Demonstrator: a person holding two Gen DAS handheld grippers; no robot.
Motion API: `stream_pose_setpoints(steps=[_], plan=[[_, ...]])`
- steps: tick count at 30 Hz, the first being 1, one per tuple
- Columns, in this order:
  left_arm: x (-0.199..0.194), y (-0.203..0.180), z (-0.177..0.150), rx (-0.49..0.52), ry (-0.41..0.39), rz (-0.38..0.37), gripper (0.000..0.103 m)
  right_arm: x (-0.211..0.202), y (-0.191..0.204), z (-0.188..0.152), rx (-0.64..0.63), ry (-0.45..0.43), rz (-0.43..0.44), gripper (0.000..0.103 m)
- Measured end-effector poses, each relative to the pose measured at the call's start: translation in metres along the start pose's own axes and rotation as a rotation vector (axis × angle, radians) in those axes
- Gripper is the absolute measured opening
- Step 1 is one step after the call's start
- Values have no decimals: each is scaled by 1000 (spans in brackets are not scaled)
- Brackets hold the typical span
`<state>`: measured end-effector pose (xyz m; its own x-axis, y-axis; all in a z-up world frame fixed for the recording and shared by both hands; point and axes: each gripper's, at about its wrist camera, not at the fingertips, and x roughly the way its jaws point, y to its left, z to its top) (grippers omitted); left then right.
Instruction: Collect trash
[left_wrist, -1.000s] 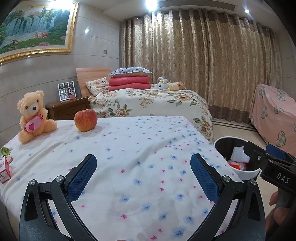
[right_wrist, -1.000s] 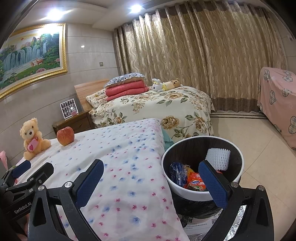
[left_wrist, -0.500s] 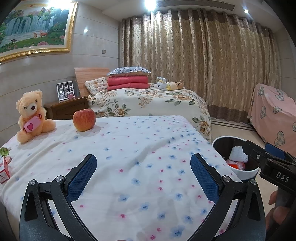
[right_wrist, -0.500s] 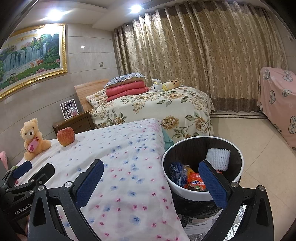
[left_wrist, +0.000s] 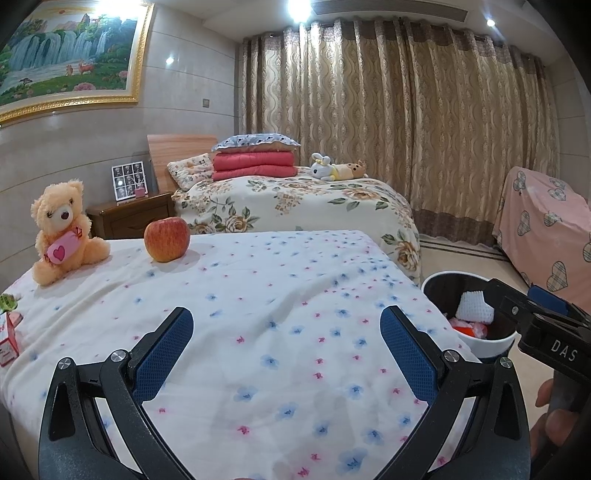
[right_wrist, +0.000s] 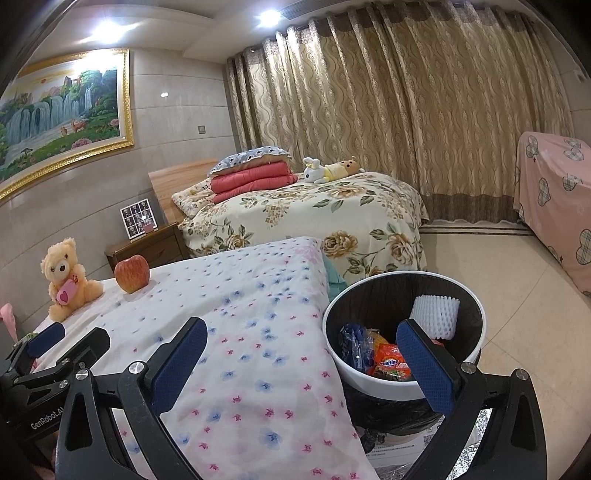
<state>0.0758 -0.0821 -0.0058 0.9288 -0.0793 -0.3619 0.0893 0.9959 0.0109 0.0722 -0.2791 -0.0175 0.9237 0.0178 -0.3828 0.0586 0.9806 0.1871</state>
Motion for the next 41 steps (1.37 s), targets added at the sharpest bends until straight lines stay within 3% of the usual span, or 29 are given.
stream_pose_setpoints(steps=[28, 41], plan=[[4, 4, -1, -14, 19, -11, 103, 2, 4, 1, 4, 23, 10, 103], [13, 10, -4, -32, 74, -18, 103, 11, 8, 0, 14, 62, 17, 103]])
